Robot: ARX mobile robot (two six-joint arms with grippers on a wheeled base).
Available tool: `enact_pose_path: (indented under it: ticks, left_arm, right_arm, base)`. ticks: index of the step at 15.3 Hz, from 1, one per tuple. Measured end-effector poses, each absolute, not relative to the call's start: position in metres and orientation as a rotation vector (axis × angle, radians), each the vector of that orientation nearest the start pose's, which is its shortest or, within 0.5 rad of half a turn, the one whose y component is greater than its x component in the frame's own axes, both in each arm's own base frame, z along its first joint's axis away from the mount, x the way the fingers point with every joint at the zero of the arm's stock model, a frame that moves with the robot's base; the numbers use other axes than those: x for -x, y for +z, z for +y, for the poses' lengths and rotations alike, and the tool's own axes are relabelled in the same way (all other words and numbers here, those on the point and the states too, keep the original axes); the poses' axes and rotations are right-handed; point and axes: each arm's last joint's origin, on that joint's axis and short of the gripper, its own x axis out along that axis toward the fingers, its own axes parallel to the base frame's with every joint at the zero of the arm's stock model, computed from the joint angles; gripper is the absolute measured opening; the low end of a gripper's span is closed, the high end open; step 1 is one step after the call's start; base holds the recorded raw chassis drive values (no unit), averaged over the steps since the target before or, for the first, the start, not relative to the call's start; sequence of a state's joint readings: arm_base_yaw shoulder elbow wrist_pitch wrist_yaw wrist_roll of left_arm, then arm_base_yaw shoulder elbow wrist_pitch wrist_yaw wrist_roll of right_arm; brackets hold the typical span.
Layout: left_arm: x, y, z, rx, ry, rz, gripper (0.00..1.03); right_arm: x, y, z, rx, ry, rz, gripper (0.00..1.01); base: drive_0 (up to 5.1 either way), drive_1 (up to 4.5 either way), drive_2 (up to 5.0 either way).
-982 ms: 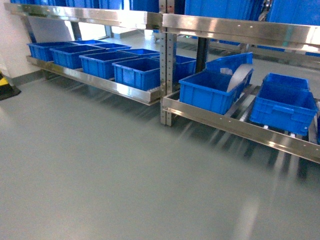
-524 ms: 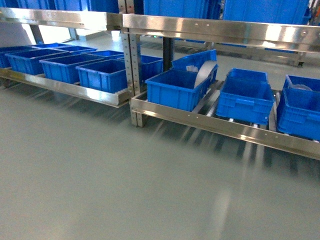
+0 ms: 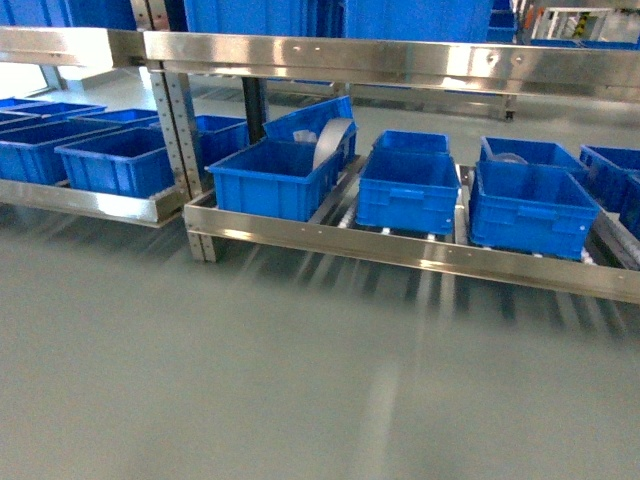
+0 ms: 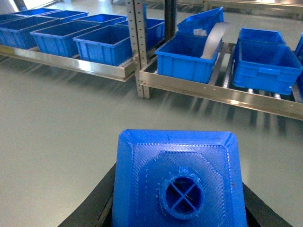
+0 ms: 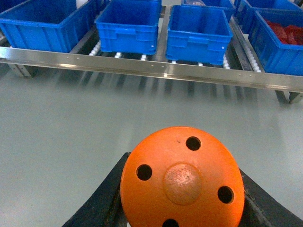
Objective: Sort blue parts and orange caps into right shelf containers
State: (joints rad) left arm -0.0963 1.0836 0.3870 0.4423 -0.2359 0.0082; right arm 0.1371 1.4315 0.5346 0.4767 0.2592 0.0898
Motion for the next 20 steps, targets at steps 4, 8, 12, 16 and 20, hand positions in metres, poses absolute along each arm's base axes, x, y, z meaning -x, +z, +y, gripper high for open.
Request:
enact_pose_path:
  ticks: [4, 8, 12, 16, 20]
  left_arm:
    - [-0.2153, 0.2015, -0.014, -0.05, 0.138, 0.252, 0.44]
    - [-0.2153, 0.2015, -0.014, -0.05, 0.138, 0.252, 0.44]
    - [-0.2153, 0.2015, -0.014, -0.05, 0.137, 0.252, 0.44]
    - [-0.2152, 0.2015, -0.0151, -0.05, 0.13, 0.251, 0.44]
    - [-0.2147, 0.2024, -0.0145, -0.05, 0.135, 0.247, 0.44]
  right_arm:
    - [-0.269, 0.1719, 0.0296, -0.006, -0.139, 0.406, 0.43]
    - [-0.269, 0.1719, 0.0296, -0.006, -0.139, 0.406, 0.43]
    - [-0.269, 0.1719, 0.0296, -0.006, -0.139, 0.407, 0.43]
    - [-0.2689, 0.1718, 0.0294, -0.005, -0.142, 0.406, 0.43]
    - [-0.2688, 0.1716, 0.0297, -0.005, -0.139, 0.407, 0.43]
  base:
    - [-1.6, -1.57, -1.6]
    - [-1.6, -1.59, -1.6]
    - [-1.6, -1.6, -1.6]
    - [-1.6, -1.6, -1.6]
    - [-1.6, -1.6, -1.6]
